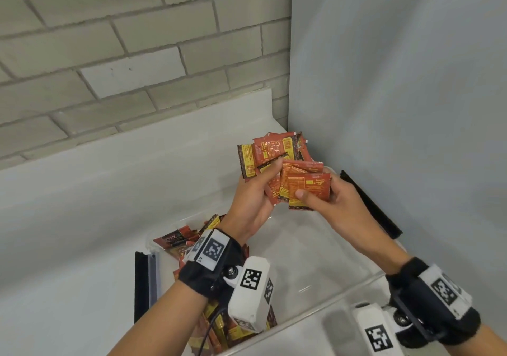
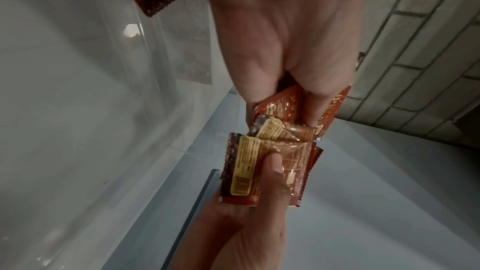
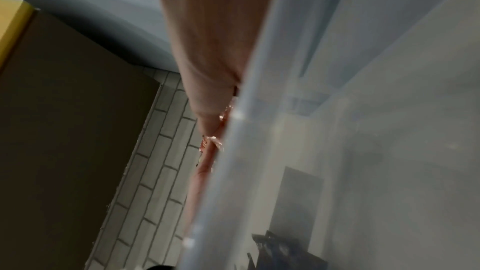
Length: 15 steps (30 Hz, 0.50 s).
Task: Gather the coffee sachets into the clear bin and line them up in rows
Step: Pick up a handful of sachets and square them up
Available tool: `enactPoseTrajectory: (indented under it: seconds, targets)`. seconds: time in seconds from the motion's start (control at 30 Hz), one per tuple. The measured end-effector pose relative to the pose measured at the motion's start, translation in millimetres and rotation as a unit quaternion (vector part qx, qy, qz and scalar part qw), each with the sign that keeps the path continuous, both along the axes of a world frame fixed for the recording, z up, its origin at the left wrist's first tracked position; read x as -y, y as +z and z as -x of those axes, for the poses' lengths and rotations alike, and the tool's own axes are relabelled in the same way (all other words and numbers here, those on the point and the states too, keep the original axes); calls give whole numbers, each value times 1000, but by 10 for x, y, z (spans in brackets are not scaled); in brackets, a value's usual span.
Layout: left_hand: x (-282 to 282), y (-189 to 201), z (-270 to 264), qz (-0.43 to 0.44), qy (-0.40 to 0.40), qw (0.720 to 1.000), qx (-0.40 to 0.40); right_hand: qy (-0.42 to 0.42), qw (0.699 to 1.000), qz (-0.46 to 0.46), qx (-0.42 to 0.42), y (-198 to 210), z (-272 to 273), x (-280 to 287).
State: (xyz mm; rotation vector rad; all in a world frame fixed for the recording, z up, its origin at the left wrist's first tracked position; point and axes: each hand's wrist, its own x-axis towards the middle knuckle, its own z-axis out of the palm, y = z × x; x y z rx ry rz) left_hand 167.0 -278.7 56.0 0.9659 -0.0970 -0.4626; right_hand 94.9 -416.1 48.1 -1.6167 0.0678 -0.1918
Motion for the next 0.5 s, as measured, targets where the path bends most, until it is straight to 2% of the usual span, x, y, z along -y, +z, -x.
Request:
enactPoseTrajectory:
  seconds: [0.17, 0.3, 0.5]
  targets:
    - [5, 1, 16, -9, -1, 1000, 5, 9, 1000, -4, -16, -2, -10, -4]
    - [21, 20, 11, 17, -12, 1000, -3, -11, 1000, -11, -23, 2, -33, -3]
    - [-10, -15, -72, 41, 13, 999, 6, -44, 995, -82, -17, 17, -53, 44]
